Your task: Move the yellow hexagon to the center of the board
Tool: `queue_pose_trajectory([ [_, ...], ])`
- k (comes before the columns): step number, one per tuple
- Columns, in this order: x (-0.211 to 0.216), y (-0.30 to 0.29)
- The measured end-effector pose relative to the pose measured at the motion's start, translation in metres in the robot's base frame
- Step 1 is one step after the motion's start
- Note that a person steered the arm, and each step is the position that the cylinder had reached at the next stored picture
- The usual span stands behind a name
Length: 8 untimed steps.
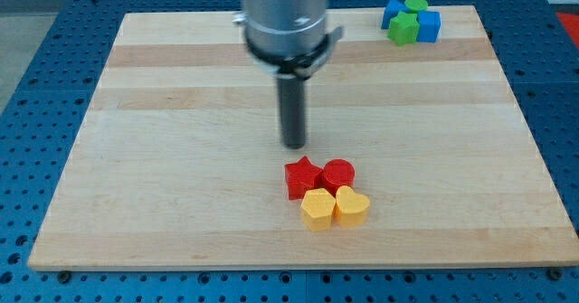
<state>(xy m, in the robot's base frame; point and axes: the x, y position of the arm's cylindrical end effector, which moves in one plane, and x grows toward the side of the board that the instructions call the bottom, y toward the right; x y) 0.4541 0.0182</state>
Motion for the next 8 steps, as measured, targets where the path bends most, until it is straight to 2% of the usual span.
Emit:
queue_pose_trajectory([
  [1, -0.010, 0.130],
  [2, 0.056, 0.219],
  [3, 0.149, 0.220],
  [4, 0.162, 0.173],
  [5, 0.149, 0.105],
  [8, 0.131, 0.025],
])
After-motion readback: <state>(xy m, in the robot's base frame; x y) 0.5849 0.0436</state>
